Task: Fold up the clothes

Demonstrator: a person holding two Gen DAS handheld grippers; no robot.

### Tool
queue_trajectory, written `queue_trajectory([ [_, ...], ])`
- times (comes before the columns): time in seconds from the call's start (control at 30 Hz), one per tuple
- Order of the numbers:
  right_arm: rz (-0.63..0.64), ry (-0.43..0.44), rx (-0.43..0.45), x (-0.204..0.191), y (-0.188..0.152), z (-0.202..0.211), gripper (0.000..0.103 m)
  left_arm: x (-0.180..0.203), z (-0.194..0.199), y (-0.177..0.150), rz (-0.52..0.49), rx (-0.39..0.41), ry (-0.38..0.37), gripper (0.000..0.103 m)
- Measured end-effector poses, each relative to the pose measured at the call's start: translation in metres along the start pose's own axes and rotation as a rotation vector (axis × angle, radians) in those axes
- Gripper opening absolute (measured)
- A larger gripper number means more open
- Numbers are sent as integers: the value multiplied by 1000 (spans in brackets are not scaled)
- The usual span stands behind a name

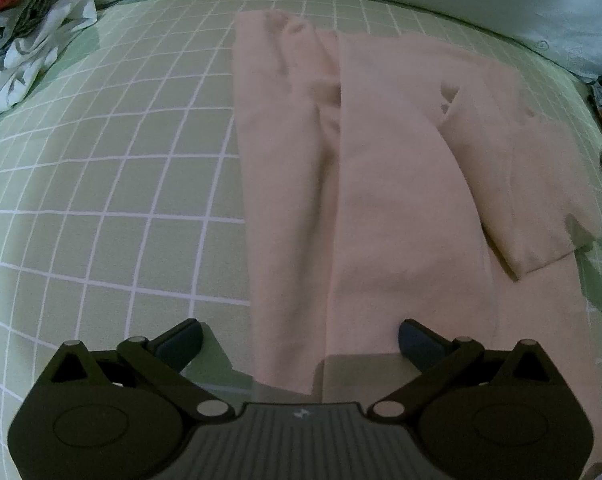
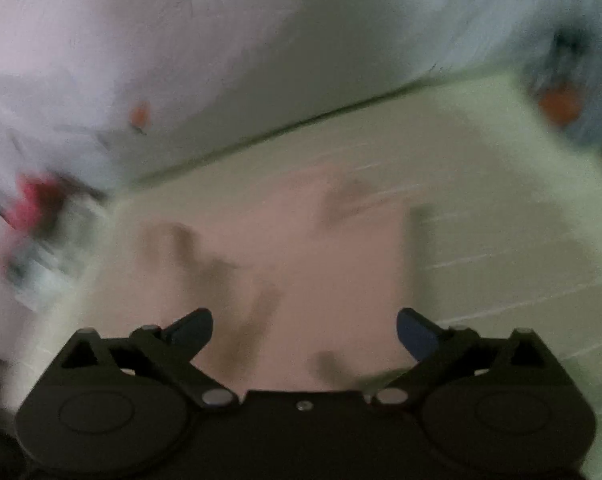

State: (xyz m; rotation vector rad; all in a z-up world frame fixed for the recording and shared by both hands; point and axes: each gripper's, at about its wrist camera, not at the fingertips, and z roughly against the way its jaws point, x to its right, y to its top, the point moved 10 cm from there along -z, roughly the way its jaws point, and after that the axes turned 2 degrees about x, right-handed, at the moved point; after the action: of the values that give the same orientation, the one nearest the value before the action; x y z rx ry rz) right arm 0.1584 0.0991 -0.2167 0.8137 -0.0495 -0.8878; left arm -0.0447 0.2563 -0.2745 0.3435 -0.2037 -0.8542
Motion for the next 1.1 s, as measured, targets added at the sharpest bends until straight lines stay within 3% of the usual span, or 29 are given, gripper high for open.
queue_trajectory([
  [0.13,157,-218,-5,38,-19,2,101,10,-5,8,4,-6,1,103],
  [0.3,107,-238,-38,59,-39,-1,103,11,4,12,15,-5,7,103],
  [0.5,92,-258,-57,69,-50,-13,103,22,30,34,-20,100,16,103],
  [0.6,113,-266,-60,68,-54,-13,103,37,43,49,-44,165,-19,101],
  [0.87,131,-261,10,66,-54,-14,103,99,51,84,-220,276,-127,60],
  [1.1,130,-269,77,65,-52,-15,103,129,27,101,-315,295,-131,57],
])
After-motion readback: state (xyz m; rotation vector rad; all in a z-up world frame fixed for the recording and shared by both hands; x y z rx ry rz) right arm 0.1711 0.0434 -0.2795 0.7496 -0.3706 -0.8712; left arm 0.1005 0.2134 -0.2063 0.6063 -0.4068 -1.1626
